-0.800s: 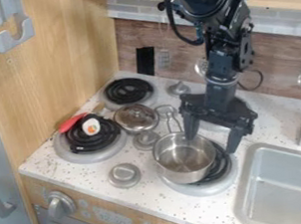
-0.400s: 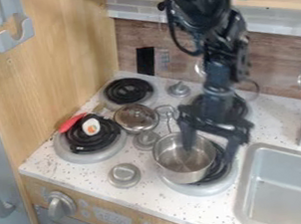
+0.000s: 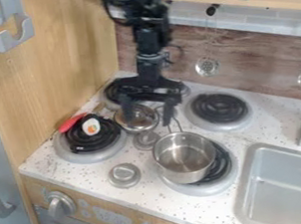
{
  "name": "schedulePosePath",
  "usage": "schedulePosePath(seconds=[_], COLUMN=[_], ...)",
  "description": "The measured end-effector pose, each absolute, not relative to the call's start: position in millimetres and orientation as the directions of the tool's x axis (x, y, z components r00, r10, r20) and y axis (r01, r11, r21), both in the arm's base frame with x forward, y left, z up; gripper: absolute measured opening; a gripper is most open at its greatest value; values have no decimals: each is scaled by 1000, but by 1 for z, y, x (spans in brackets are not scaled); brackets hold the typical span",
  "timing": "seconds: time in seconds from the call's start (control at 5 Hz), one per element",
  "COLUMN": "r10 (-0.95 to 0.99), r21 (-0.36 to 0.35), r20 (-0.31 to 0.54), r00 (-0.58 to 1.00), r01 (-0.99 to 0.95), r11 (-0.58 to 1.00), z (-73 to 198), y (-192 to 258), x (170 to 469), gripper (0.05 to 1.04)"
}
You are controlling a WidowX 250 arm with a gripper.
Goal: Put the sushi in the silver pot
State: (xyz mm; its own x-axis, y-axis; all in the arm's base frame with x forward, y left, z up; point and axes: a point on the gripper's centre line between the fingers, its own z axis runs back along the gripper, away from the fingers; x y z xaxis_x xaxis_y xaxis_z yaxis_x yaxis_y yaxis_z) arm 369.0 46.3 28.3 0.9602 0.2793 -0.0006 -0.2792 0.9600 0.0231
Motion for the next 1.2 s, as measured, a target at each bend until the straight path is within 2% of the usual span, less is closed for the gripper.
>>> schedulePosePath(seconds=[0.2,0.4,0.8,1.2], r10=[403,476,568,597], r21=[23,29,54,99], r20=[18,27,76,67], r00=[915,879,819,799], r01=[-403,-476,-572,-601], r11=[915,879,818,793], z=[31,29,8,-11], y=[97,123,147,160], x=[367,360,355,374], gripper=[1000,1000,1000,1000])
